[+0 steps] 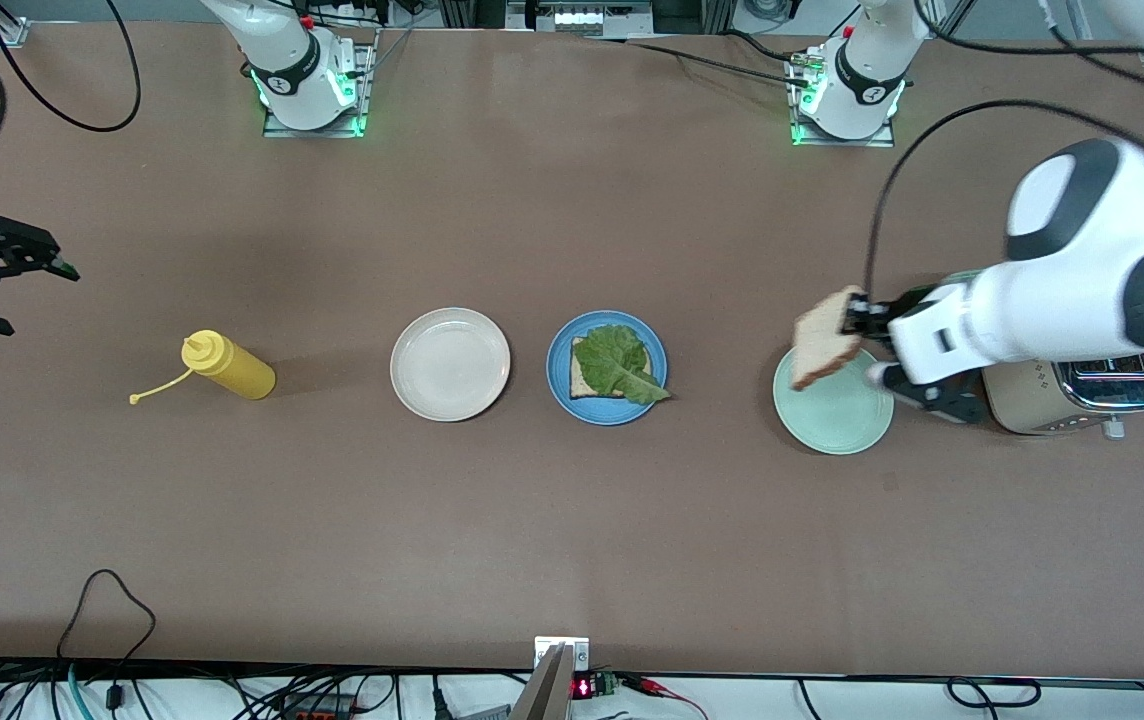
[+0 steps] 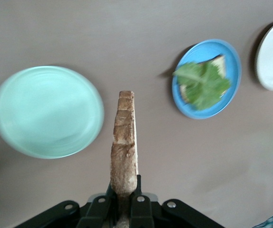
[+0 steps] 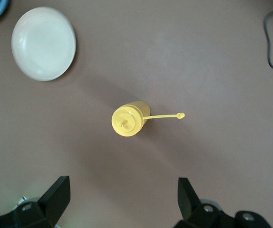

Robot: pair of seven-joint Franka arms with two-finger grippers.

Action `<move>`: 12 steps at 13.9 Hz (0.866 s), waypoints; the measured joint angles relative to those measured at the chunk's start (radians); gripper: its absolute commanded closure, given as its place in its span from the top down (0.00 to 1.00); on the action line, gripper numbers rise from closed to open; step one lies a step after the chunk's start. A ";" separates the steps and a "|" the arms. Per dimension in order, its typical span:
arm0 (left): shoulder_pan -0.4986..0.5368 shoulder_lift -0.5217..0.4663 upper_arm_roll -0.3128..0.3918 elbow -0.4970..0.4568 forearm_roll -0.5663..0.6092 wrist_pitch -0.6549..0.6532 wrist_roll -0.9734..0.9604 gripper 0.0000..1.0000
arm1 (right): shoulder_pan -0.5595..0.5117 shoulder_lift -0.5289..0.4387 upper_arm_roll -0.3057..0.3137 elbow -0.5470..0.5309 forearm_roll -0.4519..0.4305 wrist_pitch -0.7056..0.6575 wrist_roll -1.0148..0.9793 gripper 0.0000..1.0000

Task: Make sandwich in blue plate with both arms
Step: 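Carry the second bread slice with the left gripper to the blue plate, then lower the bread onto the lettuce and open the left gripper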

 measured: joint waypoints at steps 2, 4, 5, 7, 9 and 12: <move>-0.079 0.035 -0.001 0.001 -0.046 0.020 -0.067 0.05 | 0.042 -0.010 0.000 0.000 -0.040 0.013 0.173 1.00; -0.137 0.069 0.001 0.000 -0.150 0.085 -0.097 0.03 | 0.085 -0.027 0.001 0.000 -0.075 0.015 0.330 1.00; -0.146 0.093 0.003 -0.001 -0.219 0.142 -0.100 0.03 | 0.107 -0.038 0.001 0.000 -0.089 0.014 0.415 1.00; -0.145 0.153 0.008 -0.001 -0.343 0.248 -0.097 0.02 | 0.150 -0.064 0.002 0.000 -0.102 0.014 0.607 1.00; -0.148 0.214 0.008 -0.001 -0.397 0.313 -0.047 0.02 | 0.179 -0.096 0.003 -0.001 -0.104 0.008 0.736 1.00; -0.148 0.285 0.009 -0.019 -0.502 0.353 0.177 0.02 | 0.191 -0.160 0.005 -0.014 -0.103 0.004 0.796 1.00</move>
